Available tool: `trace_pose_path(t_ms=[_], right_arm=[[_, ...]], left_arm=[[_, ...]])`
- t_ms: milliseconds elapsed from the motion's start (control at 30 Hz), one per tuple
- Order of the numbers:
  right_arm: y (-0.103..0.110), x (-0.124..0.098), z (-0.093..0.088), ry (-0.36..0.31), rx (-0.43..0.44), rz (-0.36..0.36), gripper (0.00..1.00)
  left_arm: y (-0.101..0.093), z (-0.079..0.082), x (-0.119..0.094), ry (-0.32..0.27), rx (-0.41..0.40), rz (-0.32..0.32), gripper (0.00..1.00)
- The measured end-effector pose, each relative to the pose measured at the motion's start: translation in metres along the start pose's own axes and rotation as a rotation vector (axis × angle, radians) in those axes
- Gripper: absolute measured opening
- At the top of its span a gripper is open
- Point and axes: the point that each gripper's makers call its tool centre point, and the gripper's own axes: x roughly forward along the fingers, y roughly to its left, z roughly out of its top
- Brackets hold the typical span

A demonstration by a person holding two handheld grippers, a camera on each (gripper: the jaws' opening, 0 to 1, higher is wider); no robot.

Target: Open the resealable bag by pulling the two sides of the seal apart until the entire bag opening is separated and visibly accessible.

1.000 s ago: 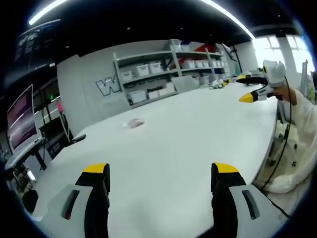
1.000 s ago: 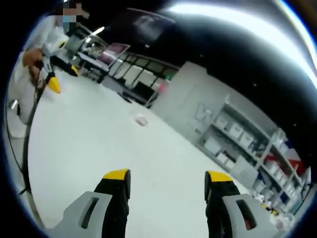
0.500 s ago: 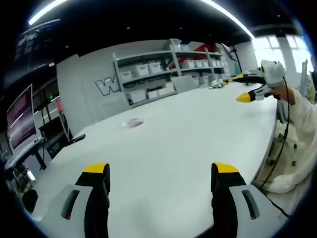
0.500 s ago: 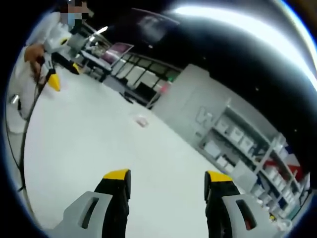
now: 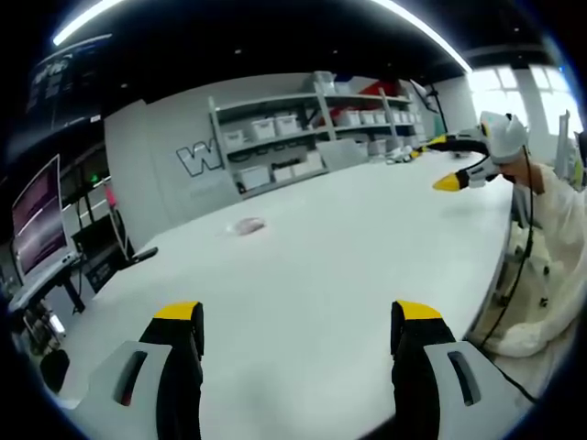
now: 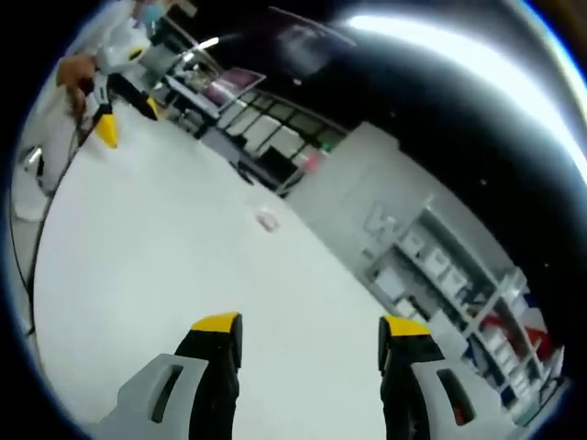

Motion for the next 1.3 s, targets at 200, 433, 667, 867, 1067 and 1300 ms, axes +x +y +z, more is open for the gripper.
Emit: trace_pose_path(t_ms=[200,433,667,867,1067,1300], right_arm=[[0.001,0.005,0.003,-0.006,-0.019,0.008,0.59],[0.002,0.011,0.009,-0.016,-0.03,0.015,0.59],[0.003,0.015,0.01,-0.019,-0.042,0.016,0.59],[0.006,0.017,0.013,-0.021,-0.099,0.014,0.59],[0.01,0.022,0.019,-0.034,-0.121,0.027,0.59],[0.01,0.025,0.019,-0.035,-0.124,0.028,0.59]], left_arm=[[0.0,0.0,0.0,-0.002,-0.002,0.002,0.83],[-0.001,0.0,0.0,0.0,-0.003,-0.001,0.83],[0.0,-0.001,-0.002,-0.001,-0.006,0.002,0.83],[0.0,-0.001,-0.002,0.002,-0.005,0.001,0.83],[-0.001,-0.001,-0.001,0.003,-0.003,-0.002,0.83],[0.0,0.0,0.0,0.005,0.0,-0.002,0.83]])
